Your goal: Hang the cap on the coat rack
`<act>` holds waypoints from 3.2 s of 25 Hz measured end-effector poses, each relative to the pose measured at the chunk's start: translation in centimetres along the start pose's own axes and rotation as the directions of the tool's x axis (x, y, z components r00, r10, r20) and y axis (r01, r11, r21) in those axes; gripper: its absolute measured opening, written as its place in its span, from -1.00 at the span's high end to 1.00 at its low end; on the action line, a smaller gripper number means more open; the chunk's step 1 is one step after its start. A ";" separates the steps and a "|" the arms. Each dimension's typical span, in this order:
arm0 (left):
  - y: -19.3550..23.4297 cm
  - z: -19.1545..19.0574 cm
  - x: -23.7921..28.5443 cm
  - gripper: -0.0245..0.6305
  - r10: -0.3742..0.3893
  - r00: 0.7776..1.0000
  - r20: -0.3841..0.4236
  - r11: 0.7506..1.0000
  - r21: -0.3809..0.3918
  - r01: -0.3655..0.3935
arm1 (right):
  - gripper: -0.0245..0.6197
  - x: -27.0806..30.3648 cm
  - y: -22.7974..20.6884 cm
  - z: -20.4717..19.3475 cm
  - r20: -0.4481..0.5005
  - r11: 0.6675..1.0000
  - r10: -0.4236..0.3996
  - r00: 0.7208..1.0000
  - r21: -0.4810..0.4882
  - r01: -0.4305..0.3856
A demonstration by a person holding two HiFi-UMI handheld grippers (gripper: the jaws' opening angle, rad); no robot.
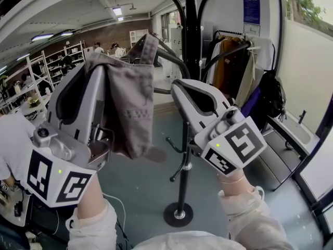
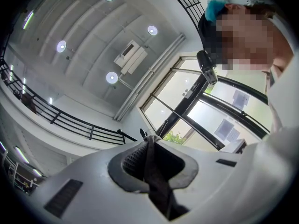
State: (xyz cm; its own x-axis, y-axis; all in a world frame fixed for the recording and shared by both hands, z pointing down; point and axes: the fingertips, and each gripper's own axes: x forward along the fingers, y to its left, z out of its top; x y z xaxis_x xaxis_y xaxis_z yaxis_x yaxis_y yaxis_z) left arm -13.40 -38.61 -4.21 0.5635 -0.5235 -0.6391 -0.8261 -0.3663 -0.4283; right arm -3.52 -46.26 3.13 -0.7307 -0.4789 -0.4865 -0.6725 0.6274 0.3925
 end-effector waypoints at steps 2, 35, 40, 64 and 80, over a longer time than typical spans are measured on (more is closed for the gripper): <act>-0.1 -0.2 0.1 0.79 -0.008 1.000 0.000 1.000 -0.004 0.008 | 0.91 0.1 0.2 -0.2 -0.004 1.000 -0.003 1.000 -0.002 0.003; -2.8 -9.0 3.0 0.79 -0.076 0.987 -0.143 0.991 -0.118 0.059 | 0.91 -2.8 -1.0 -3.8 -0.076 0.998 -0.033 0.997 0.047 0.036; -3.1 -9.6 3.3 0.79 -0.093 0.984 -0.151 0.989 -0.125 0.074 | 0.91 -3.2 -1.0 -4.1 -0.091 0.998 -0.058 0.994 0.008 0.059; -4.6 -15.6 4.9 0.79 -0.131 0.962 -0.238 0.979 -0.187 0.087 | 0.91 -4.5 -3.3 -7.7 -0.145 0.990 -0.129 0.981 0.037 0.136; -6.4 -18.6 3.8 0.79 -0.182 0.938 -0.293 0.963 -0.246 0.110 | 0.91 -5.7 -2.7 -9.6 -0.190 0.983 -0.152 0.970 0.074 0.168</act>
State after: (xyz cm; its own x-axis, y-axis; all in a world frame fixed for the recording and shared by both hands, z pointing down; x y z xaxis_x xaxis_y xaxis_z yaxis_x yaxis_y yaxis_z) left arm -5.77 -52.56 7.97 0.6824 -0.6502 -0.3341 -0.7309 -0.5995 -0.3263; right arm 1.32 -51.18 12.35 -0.6290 -0.6763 -0.3834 -0.7753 0.5816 0.2462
